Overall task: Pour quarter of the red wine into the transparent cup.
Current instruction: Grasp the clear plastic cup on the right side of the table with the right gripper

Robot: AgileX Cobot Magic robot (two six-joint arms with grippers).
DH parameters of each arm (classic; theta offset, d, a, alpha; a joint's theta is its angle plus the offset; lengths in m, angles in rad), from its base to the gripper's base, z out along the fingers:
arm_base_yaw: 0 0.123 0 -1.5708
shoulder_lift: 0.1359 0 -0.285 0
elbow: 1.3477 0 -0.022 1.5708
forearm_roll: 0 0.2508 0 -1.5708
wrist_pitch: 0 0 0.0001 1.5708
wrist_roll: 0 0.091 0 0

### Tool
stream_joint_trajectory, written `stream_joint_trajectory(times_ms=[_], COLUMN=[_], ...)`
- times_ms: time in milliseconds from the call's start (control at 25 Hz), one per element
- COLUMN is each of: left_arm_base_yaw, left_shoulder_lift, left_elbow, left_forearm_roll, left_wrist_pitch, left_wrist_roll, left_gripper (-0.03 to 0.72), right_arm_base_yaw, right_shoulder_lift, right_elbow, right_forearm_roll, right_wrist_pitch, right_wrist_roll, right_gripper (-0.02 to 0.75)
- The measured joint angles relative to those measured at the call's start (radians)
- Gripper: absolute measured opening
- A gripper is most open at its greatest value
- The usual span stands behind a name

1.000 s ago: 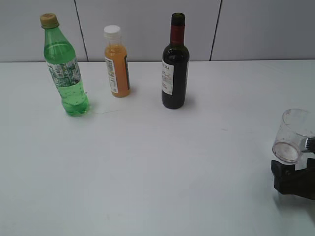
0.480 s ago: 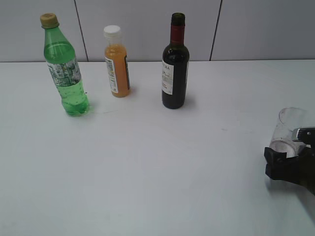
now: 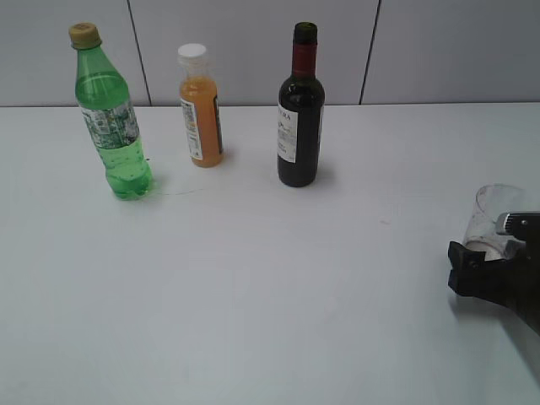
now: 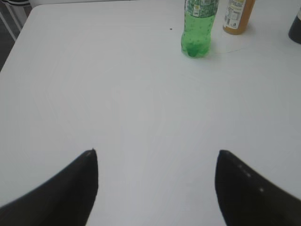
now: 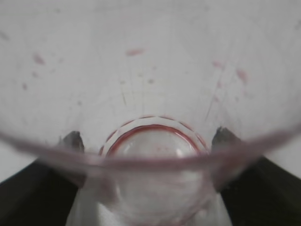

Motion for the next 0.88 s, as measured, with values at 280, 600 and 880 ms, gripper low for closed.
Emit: stream_joint_trajectory(times_ms=[280, 600, 880], left_arm_base_yaw=[0.0, 0.0, 0.0], left_shoulder_lift=[0.0, 0.0, 0.0], left_elbow=[0.0, 0.0, 0.0], left_forearm_roll=[0.0, 0.0, 0.0], left_wrist_pitch=[0.0, 0.0, 0.0], left_wrist_roll=[0.0, 0.0, 0.0], left_gripper=[0.585, 0.585, 0.585], right_arm_base_yaw=[0.0, 0.0, 0.0], right_shoulder_lift=[0.003, 0.012, 0.032], right_elbow=[-0.011, -0.067, -0.079], right_forearm_roll=[0.037, 0.042, 0.046], right_wrist_pitch=[0.0, 0.025, 0.009], right_wrist_roll=[0.004, 0.007, 0.007], right_gripper=[0.669, 0.669, 0.638])
